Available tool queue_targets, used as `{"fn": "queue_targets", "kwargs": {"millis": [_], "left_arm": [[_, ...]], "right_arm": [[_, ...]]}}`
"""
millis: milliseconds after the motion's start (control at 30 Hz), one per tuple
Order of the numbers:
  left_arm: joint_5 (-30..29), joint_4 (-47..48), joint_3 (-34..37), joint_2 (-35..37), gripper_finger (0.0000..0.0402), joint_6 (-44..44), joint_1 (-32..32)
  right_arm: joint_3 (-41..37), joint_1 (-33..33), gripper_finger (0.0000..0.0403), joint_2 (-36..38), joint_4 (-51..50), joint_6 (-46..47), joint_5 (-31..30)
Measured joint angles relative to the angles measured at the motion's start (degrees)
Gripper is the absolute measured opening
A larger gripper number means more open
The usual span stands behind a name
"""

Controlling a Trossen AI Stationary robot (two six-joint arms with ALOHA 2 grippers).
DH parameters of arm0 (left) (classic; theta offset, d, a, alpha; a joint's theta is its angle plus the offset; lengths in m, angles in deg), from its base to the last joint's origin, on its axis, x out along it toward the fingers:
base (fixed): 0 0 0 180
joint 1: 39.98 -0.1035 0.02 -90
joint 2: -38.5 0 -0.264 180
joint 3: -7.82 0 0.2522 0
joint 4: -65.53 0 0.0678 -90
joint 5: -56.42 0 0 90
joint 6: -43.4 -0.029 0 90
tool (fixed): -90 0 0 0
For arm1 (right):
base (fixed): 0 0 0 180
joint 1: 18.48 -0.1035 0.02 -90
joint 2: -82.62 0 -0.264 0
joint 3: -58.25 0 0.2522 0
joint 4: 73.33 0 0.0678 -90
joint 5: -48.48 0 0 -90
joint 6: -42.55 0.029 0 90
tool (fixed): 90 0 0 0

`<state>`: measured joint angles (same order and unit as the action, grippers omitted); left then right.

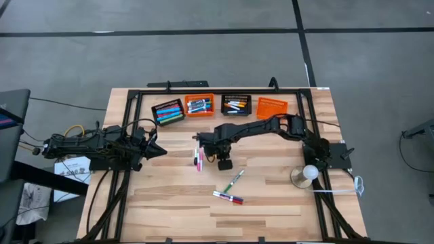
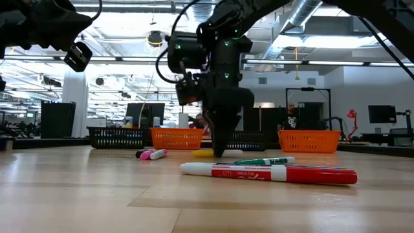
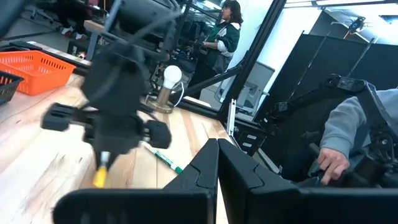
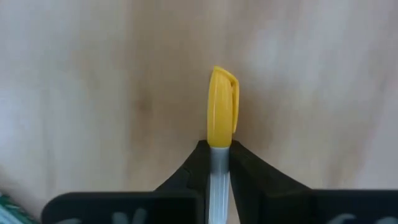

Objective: Pick & Place Markers
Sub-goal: Put the yellow mini highlighter into the right black bin

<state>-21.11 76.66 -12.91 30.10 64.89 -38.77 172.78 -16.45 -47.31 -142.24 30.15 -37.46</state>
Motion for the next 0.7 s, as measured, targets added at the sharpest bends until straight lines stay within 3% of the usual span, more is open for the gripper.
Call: {"fn": "queue_targets", "kwargs": {"millis": [700], "left_arm": [[0.0, -0.1, 0.0, 0.0, 0.0008, -0.2, 0.0]], "right_arm": [[0.2, 7.8, 0.0033, 3.5, -5.6, -1.2, 1.8]]}}
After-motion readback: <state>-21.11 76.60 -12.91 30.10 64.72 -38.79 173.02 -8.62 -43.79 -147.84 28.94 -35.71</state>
